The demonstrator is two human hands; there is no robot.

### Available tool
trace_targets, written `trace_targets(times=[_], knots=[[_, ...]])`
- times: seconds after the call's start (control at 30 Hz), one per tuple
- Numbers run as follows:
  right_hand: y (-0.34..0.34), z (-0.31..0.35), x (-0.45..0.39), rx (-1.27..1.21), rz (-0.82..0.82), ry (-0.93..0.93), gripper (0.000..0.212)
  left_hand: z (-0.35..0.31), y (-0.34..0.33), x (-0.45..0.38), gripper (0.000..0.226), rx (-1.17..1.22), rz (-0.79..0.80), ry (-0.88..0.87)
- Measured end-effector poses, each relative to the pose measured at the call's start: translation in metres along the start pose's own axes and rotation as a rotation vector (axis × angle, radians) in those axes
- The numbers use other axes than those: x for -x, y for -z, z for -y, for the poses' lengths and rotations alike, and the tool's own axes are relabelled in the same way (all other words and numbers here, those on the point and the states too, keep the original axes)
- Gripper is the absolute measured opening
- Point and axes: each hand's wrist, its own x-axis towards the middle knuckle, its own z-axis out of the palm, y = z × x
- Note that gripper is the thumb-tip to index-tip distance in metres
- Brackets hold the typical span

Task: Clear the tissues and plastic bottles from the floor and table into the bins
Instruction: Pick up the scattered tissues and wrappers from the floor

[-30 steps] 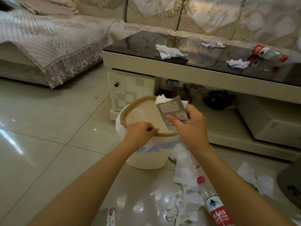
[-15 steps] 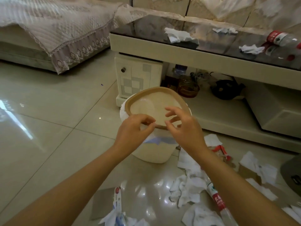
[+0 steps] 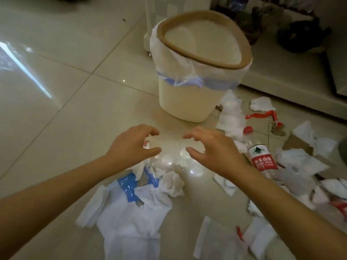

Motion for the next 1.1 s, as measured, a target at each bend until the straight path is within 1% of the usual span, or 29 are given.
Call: trace_targets(times=[0.1,0.17,0.4,0.5,0.6,0.7,0.8,0.9,0.97,1.0,1.03,1.1], knots=[[-0.030,0.008,0.014,0.035,0.138,0.022,0.034,0.035,-0.014,0.027,0.062,-0.101,0.181,0.121],[-0.045,0.015,0.020,0.029,0.184,0.012,0.036,0.051,-0.021,0.036,0.073,-0.158,0.252,0.163],[-0.070,0.020,0.022,0.026,0.268,-0.048,0.039,0.069,-0.047,0.030,0.108,-0.189,0.315,0.123],[-0.078,0.022,0.020,0.038,0.319,-0.081,0.043,0.070,-0.057,0.025,0.117,-0.177,0.345,0.127],[-0.092,0.025,0.019,0.046,0.391,-0.135,0.056,0.072,-0.065,0.024,0.115,-0.285,0.349,0.086],[-0.111,0.026,0.024,0.104,0.502,-0.156,0.078,0.073,-0.072,0.026,0.103,-0.402,0.277,0.004],[-0.127,0.028,0.026,0.099,0.561,-0.180,0.099,0.075,-0.073,0.026,0.088,-0.353,0.218,0.004],[-0.140,0.035,0.026,0.074,0.566,-0.217,0.111,0.076,-0.074,0.023,0.085,-0.314,0.231,-0.017],[-0.149,0.042,0.027,0.094,0.566,-0.231,0.112,0.076,-0.073,0.021,0.087,-0.316,0.242,-0.021],[-0.152,0.045,0.027,0.117,0.559,-0.228,0.109,0.077,-0.072,0.019,0.091,-0.339,0.240,-0.023],[-0.157,0.048,0.028,0.145,0.549,-0.216,0.102,0.079,-0.070,0.017,0.098,-0.380,0.233,-0.024],[-0.162,0.051,0.028,0.185,0.515,-0.185,0.085,0.084,-0.068,0.012,0.120,-0.457,0.254,0.014]])
